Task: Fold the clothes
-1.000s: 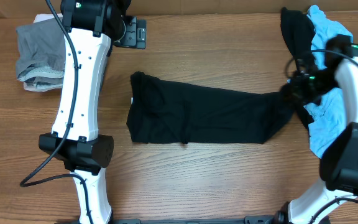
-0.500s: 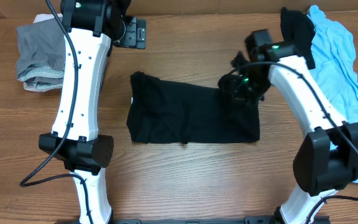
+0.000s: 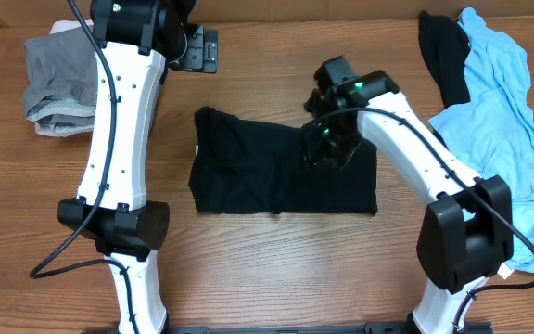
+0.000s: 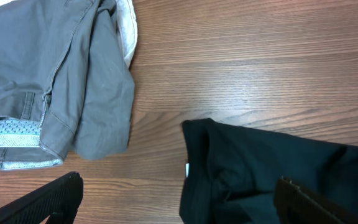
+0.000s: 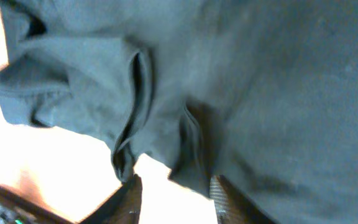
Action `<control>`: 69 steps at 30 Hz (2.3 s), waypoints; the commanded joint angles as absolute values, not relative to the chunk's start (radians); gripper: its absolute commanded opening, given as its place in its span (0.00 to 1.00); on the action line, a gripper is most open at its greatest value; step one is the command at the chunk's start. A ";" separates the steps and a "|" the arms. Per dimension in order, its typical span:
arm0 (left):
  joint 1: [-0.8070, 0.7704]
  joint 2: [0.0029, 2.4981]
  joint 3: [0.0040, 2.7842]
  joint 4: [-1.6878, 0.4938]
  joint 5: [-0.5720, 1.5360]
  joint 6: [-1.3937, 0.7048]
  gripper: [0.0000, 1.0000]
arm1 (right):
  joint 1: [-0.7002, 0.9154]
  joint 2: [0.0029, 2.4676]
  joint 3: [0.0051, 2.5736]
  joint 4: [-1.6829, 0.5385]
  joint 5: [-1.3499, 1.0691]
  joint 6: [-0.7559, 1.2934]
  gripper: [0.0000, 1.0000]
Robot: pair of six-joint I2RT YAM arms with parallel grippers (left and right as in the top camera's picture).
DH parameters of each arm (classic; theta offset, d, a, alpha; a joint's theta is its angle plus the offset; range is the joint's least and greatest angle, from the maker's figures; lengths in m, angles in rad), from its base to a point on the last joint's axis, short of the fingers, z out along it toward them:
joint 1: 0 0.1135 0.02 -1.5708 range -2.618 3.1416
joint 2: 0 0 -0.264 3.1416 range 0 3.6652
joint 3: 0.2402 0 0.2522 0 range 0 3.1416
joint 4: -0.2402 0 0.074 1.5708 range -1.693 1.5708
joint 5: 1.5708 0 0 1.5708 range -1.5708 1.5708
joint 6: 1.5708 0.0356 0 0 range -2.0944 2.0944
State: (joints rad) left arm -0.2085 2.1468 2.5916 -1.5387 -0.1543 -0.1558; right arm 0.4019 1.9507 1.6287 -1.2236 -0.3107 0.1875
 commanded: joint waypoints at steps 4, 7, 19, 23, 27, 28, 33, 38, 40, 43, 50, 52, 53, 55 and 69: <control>-0.206 2.138 2.591 -1.551 -0.108 -0.165 1.00 | 0.408 1.948 1.662 -1.279 -0.361 0.146 0.51; -0.202 2.138 2.557 -1.565 -0.052 -0.156 1.00 | 0.375 1.943 1.700 -1.314 -0.360 0.126 0.54; -0.161 2.138 2.159 -1.512 0.193 0.055 1.00 | 0.071 1.941 1.744 -1.356 -0.342 0.060 0.99; -0.153 2.138 2.029 -1.454 0.193 0.104 1.00 | 0.025 1.942 1.740 -1.357 -0.342 0.031 1.00; -0.150 2.138 1.913 -1.374 0.194 0.146 1.00 | 0.012 1.942 1.740 -1.353 -0.341 0.017 1.00; -0.150 2.138 1.886 -1.350 0.194 0.154 1.00 | 0.012 1.942 1.740 -1.351 -0.341 0.017 1.00; -0.149 2.138 1.761 -1.238 0.177 0.168 1.00 | 0.012 1.942 1.740 -1.343 -0.341 0.017 1.00; -0.148 2.138 1.638 -1.114 0.154 0.164 1.00 | 0.012 1.942 1.740 -1.341 -0.341 0.017 1.00; -0.148 2.138 1.593 -1.068 0.155 0.161 1.00 | 0.012 1.942 1.740 -1.341 -0.341 0.018 1.00; -0.148 2.138 1.531 -1.007 0.158 0.156 1.00 | 0.012 1.942 1.740 -1.341 -0.341 0.018 0.99; -0.148 2.138 1.473 -0.947 0.159 0.110 0.90 | 0.013 1.942 1.740 -1.341 -0.342 0.019 0.96; -0.148 2.138 1.452 -0.932 0.175 0.097 0.75 | 0.013 1.942 1.740 -1.340 -0.342 0.019 0.94; -0.148 2.138 1.441 -0.923 0.187 0.097 0.67 | 0.013 1.942 1.740 -1.337 -0.342 0.023 0.92; -0.150 2.138 1.406 -0.892 0.217 0.092 0.50 | 0.013 1.942 1.740 -1.332 -0.342 0.030 0.87; -0.127 2.137 1.479 -0.936 0.218 -0.015 0.04 | 0.035 1.942 1.546 -1.221 -0.496 0.052 0.04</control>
State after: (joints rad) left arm -0.1291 2.0903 1.4414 -0.8883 0.2214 0.0021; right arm 0.0185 1.9507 1.6150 -1.2495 -0.4156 0.0525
